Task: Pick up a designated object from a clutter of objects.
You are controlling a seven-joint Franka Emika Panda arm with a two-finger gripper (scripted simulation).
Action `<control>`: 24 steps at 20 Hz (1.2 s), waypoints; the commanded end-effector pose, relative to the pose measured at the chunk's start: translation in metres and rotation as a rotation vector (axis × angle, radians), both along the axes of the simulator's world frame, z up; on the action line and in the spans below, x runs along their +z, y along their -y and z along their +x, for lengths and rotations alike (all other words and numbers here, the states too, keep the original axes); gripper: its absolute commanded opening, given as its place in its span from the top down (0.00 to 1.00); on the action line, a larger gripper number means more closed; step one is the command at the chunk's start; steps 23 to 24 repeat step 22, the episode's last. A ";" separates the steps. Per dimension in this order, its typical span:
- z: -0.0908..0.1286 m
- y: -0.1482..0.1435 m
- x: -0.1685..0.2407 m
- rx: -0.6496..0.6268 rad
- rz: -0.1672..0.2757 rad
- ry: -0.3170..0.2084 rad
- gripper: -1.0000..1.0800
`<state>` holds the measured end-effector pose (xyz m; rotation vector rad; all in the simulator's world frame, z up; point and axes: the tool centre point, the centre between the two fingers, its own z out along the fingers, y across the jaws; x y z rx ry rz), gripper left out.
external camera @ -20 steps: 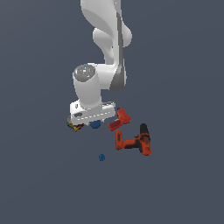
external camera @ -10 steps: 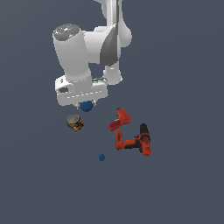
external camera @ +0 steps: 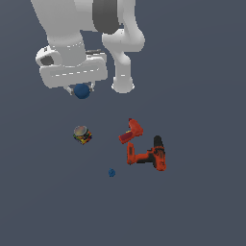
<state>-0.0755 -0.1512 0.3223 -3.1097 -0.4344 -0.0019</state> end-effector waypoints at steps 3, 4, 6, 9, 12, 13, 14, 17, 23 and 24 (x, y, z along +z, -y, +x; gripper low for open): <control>-0.011 0.013 0.038 0.000 0.000 -0.001 1.00; -0.013 0.015 0.044 0.000 0.000 -0.001 1.00; -0.016 0.019 0.057 0.000 -0.001 -0.001 1.00; -0.020 0.025 0.071 0.000 -0.001 -0.001 1.00; -0.022 0.028 0.081 0.000 -0.001 -0.001 1.00; -0.022 0.029 0.084 0.000 -0.001 -0.001 1.00; -0.023 0.030 0.085 0.000 -0.001 -0.001 1.00; -0.023 0.031 0.088 0.000 -0.001 -0.001 1.00; -0.022 0.030 0.085 0.000 -0.001 -0.001 1.00; -0.022 0.030 0.085 0.000 -0.001 -0.001 1.00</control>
